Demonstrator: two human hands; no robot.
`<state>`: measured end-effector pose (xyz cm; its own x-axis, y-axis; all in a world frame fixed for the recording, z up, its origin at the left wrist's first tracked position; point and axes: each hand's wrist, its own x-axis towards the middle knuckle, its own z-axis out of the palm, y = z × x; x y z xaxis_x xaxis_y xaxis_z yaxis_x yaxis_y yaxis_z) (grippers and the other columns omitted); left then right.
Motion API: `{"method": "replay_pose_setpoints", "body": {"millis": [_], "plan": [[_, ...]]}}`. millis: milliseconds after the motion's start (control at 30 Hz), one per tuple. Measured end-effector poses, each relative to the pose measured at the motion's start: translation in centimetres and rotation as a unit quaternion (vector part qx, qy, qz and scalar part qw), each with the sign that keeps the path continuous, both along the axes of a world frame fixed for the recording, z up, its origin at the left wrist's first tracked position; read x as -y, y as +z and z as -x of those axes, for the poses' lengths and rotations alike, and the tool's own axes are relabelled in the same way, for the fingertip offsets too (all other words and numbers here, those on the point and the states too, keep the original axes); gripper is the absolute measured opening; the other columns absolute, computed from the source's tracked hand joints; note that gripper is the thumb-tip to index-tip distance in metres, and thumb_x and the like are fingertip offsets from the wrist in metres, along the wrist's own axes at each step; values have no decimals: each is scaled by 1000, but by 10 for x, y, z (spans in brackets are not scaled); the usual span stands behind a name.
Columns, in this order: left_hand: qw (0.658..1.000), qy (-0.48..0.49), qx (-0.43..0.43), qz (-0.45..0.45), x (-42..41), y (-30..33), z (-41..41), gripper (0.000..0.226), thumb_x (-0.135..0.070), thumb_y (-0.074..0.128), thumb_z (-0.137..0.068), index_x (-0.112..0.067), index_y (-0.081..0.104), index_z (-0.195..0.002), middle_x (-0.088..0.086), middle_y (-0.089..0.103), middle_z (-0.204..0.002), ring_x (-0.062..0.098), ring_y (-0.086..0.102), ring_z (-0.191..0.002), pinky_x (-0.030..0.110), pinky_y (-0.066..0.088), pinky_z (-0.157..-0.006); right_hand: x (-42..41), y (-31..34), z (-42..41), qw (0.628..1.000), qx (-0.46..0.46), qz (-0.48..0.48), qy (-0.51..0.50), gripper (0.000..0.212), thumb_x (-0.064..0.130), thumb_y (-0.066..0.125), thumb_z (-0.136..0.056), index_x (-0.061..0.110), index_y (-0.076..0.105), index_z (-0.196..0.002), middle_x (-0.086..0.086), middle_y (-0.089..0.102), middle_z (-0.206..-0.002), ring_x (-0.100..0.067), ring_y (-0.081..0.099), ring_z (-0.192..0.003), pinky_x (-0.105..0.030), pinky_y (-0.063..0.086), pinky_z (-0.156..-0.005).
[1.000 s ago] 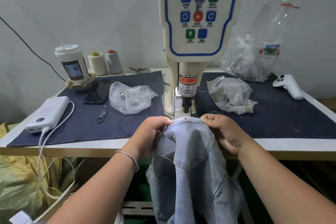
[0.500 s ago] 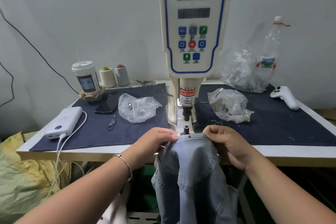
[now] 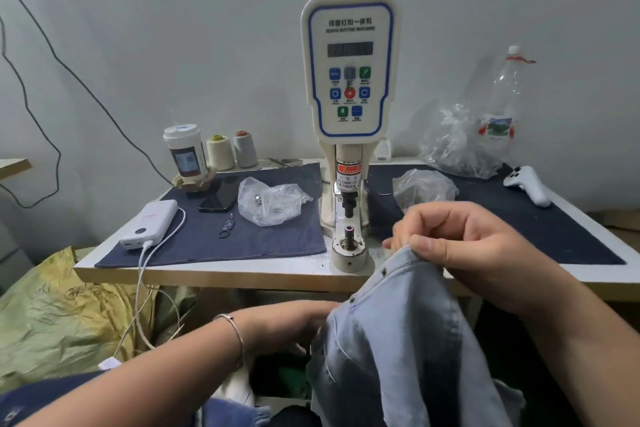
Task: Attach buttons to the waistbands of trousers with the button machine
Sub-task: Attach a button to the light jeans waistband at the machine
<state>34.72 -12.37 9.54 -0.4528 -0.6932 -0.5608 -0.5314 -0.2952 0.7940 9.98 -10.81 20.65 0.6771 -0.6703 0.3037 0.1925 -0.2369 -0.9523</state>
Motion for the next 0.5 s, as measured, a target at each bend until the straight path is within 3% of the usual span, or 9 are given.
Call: {"method": "replay_pose_setpoints", "body": {"millis": [100,133,233,333,400,433,500], "plan": [[1000,-6,3,-9,-12,0,20,45,-67,52,-66,-41,71,-97,-9,71,-114,9,55,-103,35,38,-95,-7,5,12,1000,2,13,-6,11,19,63,-81,10,64,-74,-11,55,-72,-30,41,-72,-74,25,-93],[1000,0,-5,-12,-17,1,25,41,-67,53,-64,-42,73,-89,-14,72,-105,4,57,-98,30,39,-93,-10,5,15,1000,0,15,3,11,18,63,-82,11,64,-74,-8,58,-73,-29,45,-72,-78,20,-96],[999,-42,28,-7,-22,4,34,27,-57,52,-69,-40,72,-69,-21,67,-74,-4,57,-71,20,42,-76,-20,6,22,1000,5,18,24,12,15,63,-87,12,65,-75,-3,61,-74,-23,53,-72,-70,24,-105],[980,-131,150,11,-19,2,39,19,-32,52,-72,-16,62,-72,-11,59,-65,-6,51,-53,12,42,-62,-26,8,35,999,0,28,29,12,16,63,-88,10,64,-77,-4,61,-75,-22,54,-74,-76,19,-101],[951,-203,230,32,-16,-4,38,21,-21,58,-84,-5,65,-95,-4,61,-81,-4,51,-63,15,44,-68,-28,10,45,999,-9,29,32,17,22,68,-86,8,63,-78,-5,61,-76,-24,52,-75,-79,15,-98],[941,-224,251,38,-17,-7,36,19,-19,59,-89,-11,66,-104,-4,65,-88,1,54,-71,19,47,-74,-29,10,50,999,-9,25,35,20,25,70,-85,7,63,-79,-6,61,-77,-23,53,-75,-79,14,-98],[940,-222,254,50,-22,-11,29,19,-18,68,-86,-20,70,-104,-16,69,-82,2,58,-76,20,49,-75,-32,9,56,999,-9,17,42,22,26,71,-84,6,63,-80,-7,61,-78,-22,55,-75,-79,12,-99]]}}
